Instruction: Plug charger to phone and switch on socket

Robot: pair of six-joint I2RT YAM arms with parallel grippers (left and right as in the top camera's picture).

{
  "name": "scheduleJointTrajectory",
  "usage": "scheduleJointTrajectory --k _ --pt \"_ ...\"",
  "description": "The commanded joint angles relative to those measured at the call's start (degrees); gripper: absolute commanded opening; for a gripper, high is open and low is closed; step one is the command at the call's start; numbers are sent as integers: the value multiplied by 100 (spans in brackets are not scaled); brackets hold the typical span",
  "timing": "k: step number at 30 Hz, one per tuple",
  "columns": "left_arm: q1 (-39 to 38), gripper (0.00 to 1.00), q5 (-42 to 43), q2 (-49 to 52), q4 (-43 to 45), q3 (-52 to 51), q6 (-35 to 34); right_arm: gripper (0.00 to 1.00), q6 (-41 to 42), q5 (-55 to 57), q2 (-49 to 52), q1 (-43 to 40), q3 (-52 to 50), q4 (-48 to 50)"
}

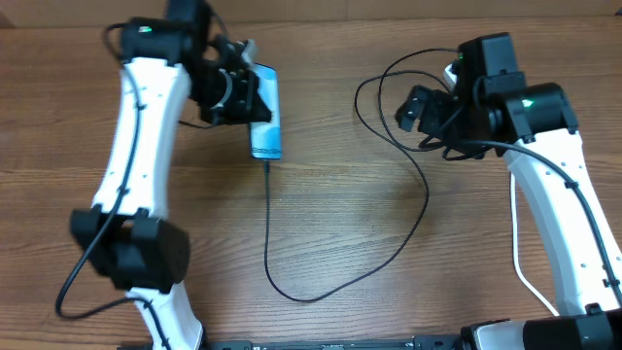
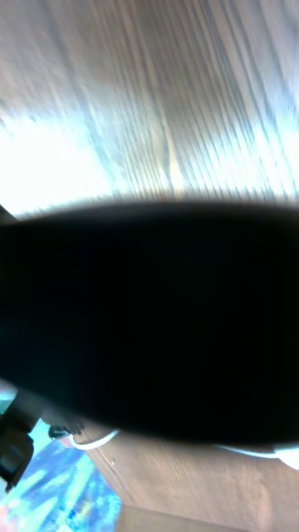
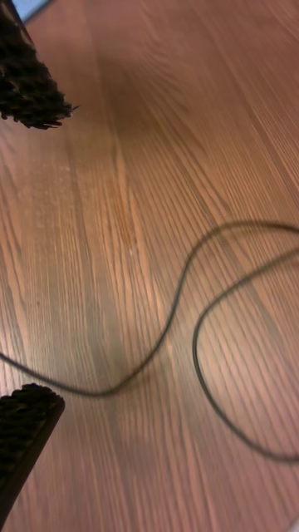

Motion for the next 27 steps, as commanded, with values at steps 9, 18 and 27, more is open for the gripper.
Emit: scheduleJointTrajectory --k 9,18,27 --pt "-227 4 1228 1344 1117 61 -271 100 -118 293 22 -706 72 -61" --pt "-284 4 2046 2492 1447 61 -17 100 -136 382 39 -743 -168 44" --pt "-275 4 2063 2684 1665 61 181 100 -133 378 122 -741 -170 44"
